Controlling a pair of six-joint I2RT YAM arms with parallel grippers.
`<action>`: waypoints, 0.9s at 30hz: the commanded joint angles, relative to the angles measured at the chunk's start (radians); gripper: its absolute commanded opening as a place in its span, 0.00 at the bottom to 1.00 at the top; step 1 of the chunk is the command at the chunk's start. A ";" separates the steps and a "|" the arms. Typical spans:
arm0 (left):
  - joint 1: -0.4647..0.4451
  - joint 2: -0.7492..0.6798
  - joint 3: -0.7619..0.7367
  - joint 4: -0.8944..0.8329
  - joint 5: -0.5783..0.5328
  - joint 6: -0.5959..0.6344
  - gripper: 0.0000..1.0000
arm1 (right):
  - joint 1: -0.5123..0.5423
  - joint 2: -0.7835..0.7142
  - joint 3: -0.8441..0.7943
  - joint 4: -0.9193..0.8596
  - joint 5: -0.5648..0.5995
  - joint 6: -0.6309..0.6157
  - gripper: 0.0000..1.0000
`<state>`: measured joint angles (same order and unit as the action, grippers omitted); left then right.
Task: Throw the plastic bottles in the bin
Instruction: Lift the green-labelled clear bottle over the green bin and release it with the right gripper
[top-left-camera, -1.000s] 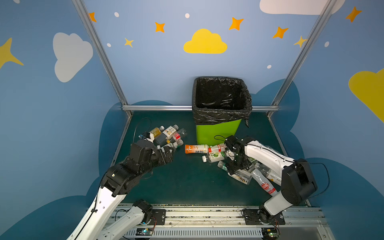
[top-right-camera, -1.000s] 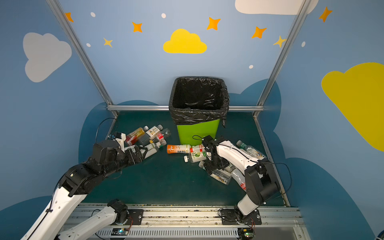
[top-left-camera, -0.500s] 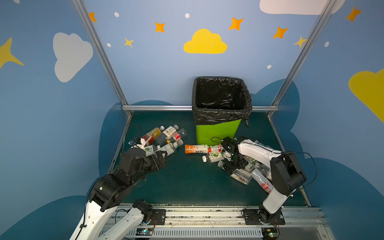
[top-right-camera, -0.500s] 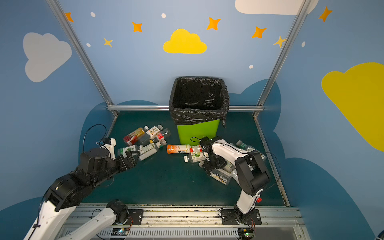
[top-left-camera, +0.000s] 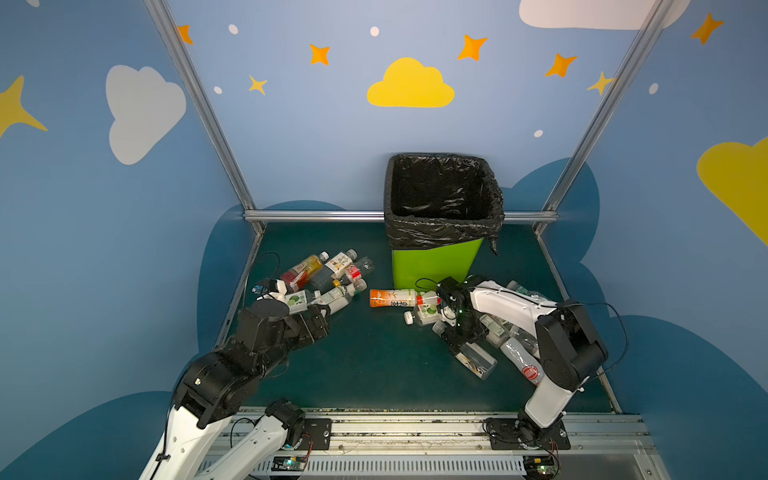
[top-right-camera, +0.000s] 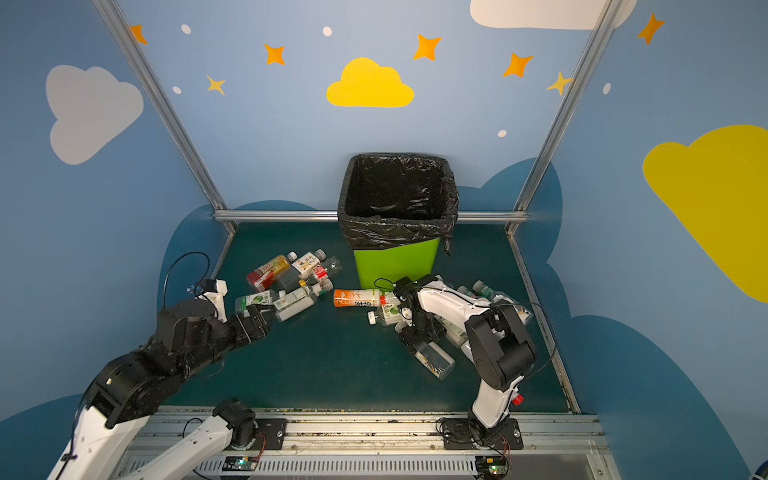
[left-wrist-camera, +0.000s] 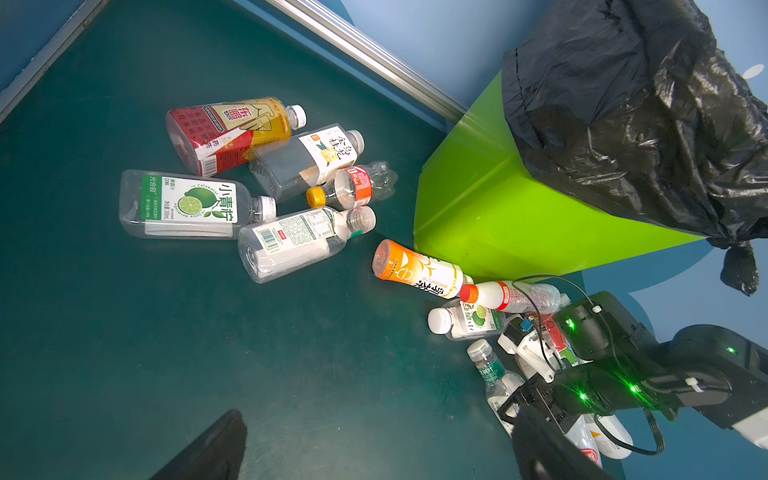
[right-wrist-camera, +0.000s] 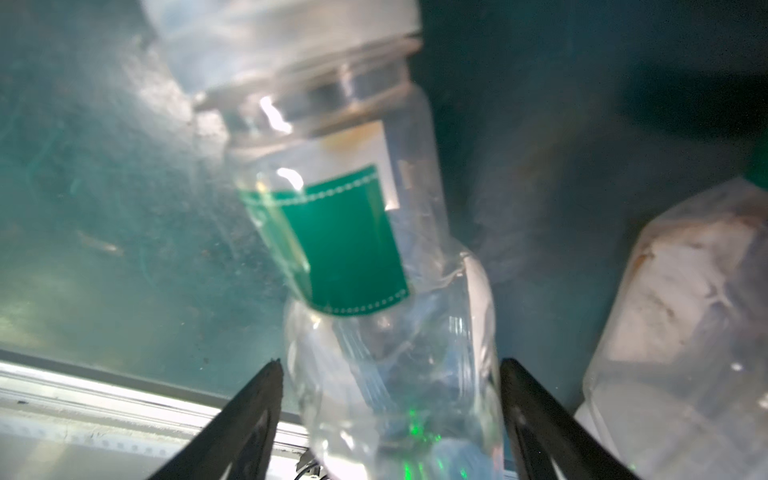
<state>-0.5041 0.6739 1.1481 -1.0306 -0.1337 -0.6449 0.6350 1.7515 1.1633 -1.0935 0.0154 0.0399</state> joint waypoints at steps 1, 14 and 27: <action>0.005 -0.007 -0.001 -0.013 -0.018 -0.006 1.00 | 0.013 -0.011 0.012 -0.036 -0.026 0.015 0.80; 0.005 -0.025 -0.050 -0.016 -0.015 -0.031 1.00 | 0.087 -0.011 0.021 -0.058 -0.087 0.063 0.54; 0.005 0.004 -0.129 -0.014 -0.009 -0.043 1.00 | 0.288 -0.182 0.204 -0.200 -0.123 0.127 0.45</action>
<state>-0.5041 0.6754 1.0279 -1.0443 -0.1402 -0.6853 0.8761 1.6196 1.3121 -1.2175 -0.0769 0.1406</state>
